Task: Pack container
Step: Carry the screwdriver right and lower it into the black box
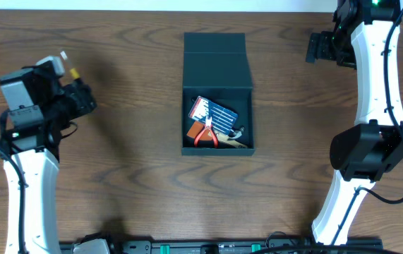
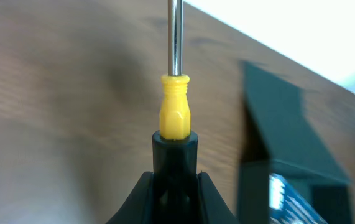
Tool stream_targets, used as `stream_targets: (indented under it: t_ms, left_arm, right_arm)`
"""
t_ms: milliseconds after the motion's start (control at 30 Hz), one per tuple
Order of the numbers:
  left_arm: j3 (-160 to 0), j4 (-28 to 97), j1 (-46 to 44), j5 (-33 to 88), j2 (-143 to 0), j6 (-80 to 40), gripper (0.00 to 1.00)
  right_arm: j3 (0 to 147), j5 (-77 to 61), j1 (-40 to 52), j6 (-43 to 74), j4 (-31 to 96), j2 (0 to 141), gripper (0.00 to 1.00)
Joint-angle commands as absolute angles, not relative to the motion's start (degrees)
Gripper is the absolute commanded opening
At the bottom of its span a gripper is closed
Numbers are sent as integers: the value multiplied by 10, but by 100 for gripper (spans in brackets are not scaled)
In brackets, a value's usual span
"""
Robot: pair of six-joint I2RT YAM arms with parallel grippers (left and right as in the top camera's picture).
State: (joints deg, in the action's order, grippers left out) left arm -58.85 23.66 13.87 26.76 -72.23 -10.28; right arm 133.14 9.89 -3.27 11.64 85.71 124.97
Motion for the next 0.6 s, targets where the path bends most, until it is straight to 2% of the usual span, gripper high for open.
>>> stream_targets:
  t_ms: [0,233,567]
  left_arm:
    - [-596,218,100,329,-712,-84,6]
    - [-596,162,-8,342,-713,-62,6]
    - [-596,124,-145,341,-719,44,6]
  right_arm:
    - [1342,101,-30,126,857,1234,99]
    - [1342,101,-30,126,857,1234,99]
    - [1342,101,-30,126,857,1234,99]
